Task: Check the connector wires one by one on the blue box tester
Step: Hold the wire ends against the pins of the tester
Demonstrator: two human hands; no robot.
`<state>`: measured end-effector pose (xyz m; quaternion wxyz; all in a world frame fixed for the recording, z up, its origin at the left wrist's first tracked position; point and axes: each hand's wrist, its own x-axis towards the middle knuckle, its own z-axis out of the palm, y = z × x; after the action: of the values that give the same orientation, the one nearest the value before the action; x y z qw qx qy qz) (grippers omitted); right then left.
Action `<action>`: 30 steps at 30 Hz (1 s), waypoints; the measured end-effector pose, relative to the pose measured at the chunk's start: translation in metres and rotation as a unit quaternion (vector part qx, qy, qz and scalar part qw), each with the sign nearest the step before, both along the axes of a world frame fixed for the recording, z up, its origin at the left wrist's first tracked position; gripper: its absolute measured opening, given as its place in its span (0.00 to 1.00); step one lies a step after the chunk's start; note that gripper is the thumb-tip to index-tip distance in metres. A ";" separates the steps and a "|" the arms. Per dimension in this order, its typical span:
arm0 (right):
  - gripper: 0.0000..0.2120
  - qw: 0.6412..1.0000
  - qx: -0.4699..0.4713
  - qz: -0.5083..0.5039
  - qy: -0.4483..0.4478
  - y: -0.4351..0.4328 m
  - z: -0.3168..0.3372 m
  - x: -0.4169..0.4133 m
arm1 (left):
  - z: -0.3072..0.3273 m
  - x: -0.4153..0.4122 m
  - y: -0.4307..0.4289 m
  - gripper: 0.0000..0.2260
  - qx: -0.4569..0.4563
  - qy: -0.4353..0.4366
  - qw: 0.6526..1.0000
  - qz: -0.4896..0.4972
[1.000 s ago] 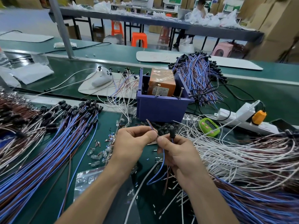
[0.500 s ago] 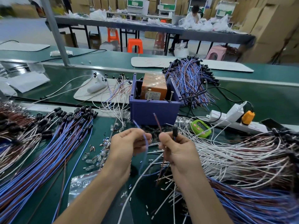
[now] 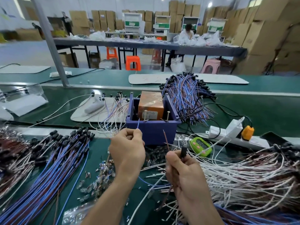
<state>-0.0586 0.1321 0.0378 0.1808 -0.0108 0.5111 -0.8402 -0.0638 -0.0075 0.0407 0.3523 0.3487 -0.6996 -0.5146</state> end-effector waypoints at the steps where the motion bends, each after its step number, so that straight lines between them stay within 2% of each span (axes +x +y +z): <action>1: 0.03 1.000 0.000 0.003 0.001 -0.001 0.000 -0.001 | -0.002 -0.002 0.002 0.12 -0.006 -0.001 1.000 -0.004; 9: 0.02 1.000 0.004 0.007 -0.004 -0.001 -0.004 -0.005 | -0.008 -0.005 0.002 0.12 0.039 0.026 0.999 -0.025; 21: 0.03 0.999 -0.025 -0.008 -0.018 0.007 0.009 -0.001 | -0.011 -0.004 0.003 0.12 0.041 0.057 0.996 -0.061; 30: 0.05 0.992 0.004 -0.113 -0.053 0.013 0.016 -0.028 | -0.011 -0.003 -0.003 0.11 0.064 0.063 0.994 -0.055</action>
<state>-0.0862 0.1452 0.0542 0.1110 0.0923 0.5025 -0.8524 -0.0673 -0.0110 0.0297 0.3438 0.2986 -0.6595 -0.5981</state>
